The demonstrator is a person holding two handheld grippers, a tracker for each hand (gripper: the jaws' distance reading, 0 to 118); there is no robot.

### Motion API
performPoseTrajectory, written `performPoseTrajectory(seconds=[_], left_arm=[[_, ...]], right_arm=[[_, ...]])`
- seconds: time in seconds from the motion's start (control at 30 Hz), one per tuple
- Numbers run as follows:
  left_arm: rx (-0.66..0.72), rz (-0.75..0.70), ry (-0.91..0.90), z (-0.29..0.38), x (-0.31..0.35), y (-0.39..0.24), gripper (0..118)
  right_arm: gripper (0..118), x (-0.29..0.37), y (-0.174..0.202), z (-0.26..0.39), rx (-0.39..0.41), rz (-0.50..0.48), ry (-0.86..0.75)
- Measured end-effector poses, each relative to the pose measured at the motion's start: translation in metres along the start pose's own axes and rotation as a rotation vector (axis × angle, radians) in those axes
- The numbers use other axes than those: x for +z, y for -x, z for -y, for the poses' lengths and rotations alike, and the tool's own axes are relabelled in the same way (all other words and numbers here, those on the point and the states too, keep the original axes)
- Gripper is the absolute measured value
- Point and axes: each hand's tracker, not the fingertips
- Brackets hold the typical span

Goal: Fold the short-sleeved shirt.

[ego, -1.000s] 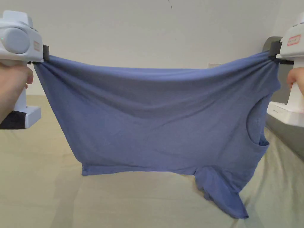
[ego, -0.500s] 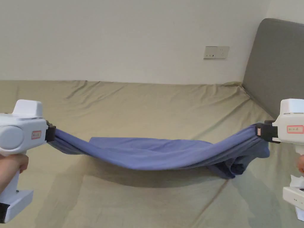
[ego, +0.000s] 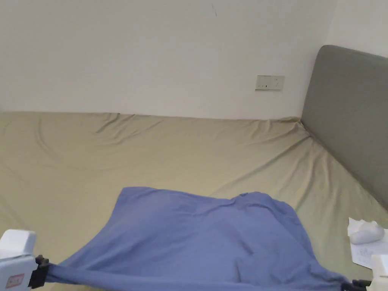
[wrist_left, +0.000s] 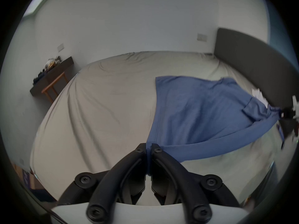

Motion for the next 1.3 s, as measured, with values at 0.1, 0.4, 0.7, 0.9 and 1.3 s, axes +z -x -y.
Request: performPoseTrajectory(seconds=[0.1,0.4,0.7,0.9,1.3], left_arm=[[-0.017,0.012,0.031,0.03,0.014,0.003,4],[0.045,0.074,0.22,0.12,-0.002,0.0,4],[0.073,0.063,0.328,0.134,0.009,-0.028,4],[0.074,0.057,0.377,0.14,-0.013,-0.029,12],[0.216,0.033,-0.155,0.105,0.102,0.011,74]], right_arm=[[2,0.01,-0.005,0.038,-0.002,-0.039,0.059],[2,-0.027,-0.01,0.134,-0.032,-0.071,0.264],[2,-0.038,-0.001,0.139,0.038,-0.029,0.29],[17,-0.036,-0.002,0.133,0.027,-0.024,0.308],[41,0.091,-0.031,0.097,-0.331,-0.147,-0.337]])
